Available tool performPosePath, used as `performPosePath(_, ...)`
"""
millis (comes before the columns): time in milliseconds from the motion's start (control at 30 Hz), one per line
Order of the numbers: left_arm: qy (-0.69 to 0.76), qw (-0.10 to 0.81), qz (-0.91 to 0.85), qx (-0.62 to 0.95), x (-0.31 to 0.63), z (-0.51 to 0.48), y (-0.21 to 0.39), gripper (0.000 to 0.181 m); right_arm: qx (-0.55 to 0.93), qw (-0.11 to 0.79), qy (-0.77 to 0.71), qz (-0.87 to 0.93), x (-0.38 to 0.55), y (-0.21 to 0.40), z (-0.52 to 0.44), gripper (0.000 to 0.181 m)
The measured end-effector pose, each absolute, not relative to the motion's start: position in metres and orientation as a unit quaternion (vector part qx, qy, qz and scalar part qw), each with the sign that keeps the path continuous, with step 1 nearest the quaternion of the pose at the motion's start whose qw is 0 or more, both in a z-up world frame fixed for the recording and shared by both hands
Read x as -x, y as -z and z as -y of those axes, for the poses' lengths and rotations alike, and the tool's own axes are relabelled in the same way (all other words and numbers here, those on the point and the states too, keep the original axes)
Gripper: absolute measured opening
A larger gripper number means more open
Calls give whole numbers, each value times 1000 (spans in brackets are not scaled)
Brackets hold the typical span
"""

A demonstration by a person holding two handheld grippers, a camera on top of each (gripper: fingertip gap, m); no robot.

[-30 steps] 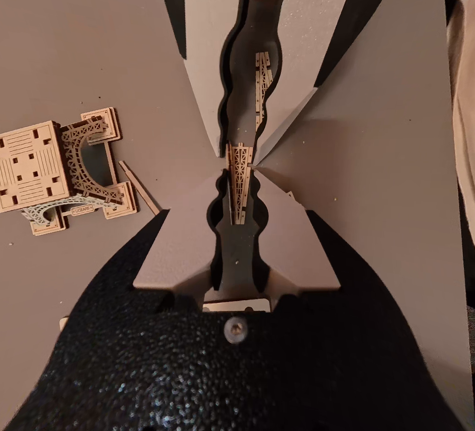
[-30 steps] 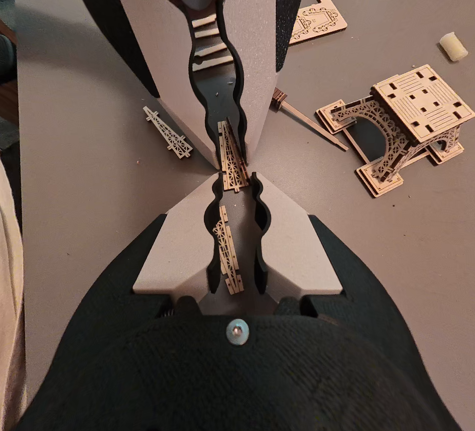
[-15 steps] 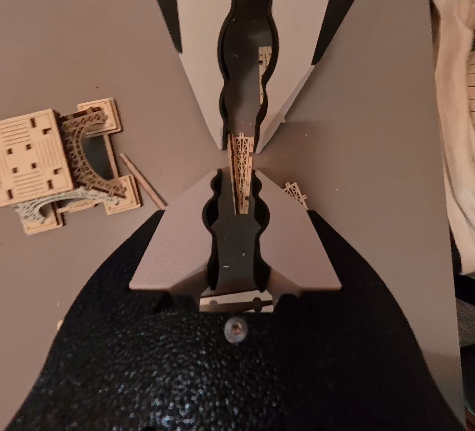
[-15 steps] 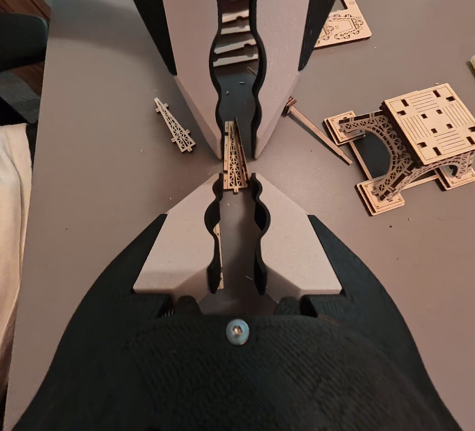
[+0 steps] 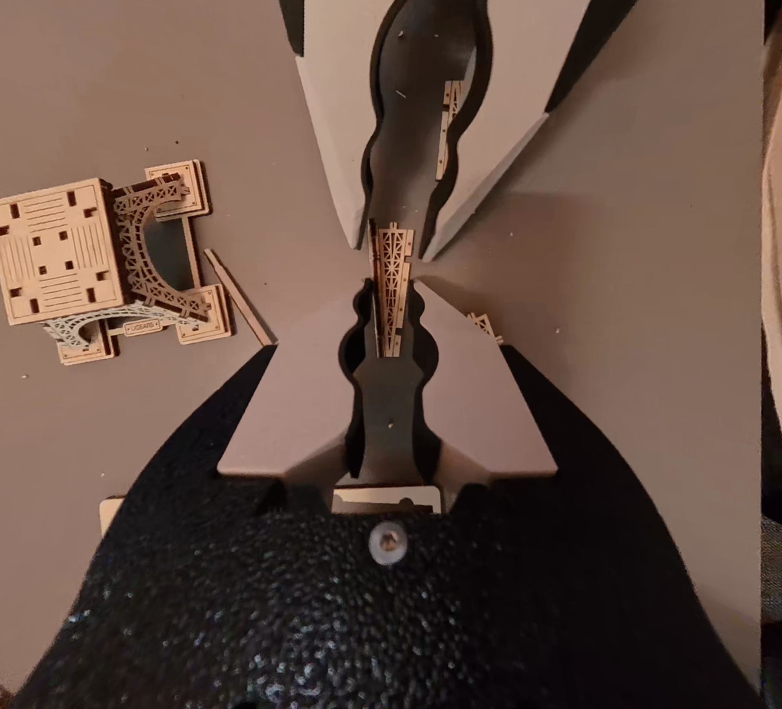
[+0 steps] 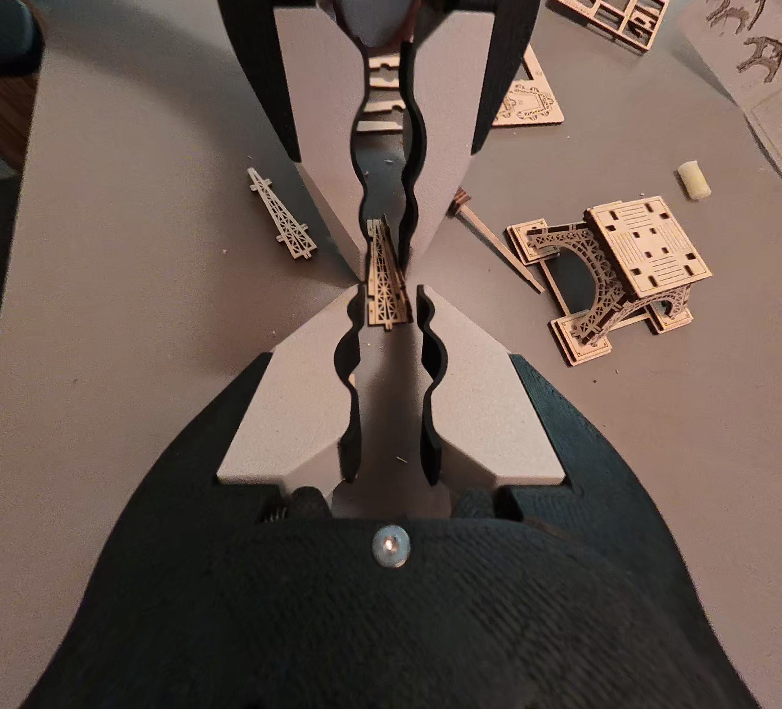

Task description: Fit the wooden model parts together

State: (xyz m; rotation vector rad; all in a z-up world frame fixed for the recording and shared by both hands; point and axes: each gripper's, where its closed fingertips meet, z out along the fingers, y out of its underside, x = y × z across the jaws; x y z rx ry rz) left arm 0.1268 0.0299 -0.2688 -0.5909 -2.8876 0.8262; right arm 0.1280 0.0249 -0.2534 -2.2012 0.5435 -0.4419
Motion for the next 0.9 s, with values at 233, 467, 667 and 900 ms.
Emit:
performPosePath(233,-324,-159,901,241,-142,-28,246,15,802,468,199,-315,-131,221,4,47)
performPosePath(467,-411,-473,701,340,-126,-26,180,14,744,549,222,-310,-125,200,-15,32)
performPosePath(667,-421,-555,626,351,-110,-31,154,14,716,589,268,-262,-111,166,-27,5)
performPosePath(900,-459,-554,614,326,-106,-32,138,22,726,541,371,-205,-109,156,-27,0)
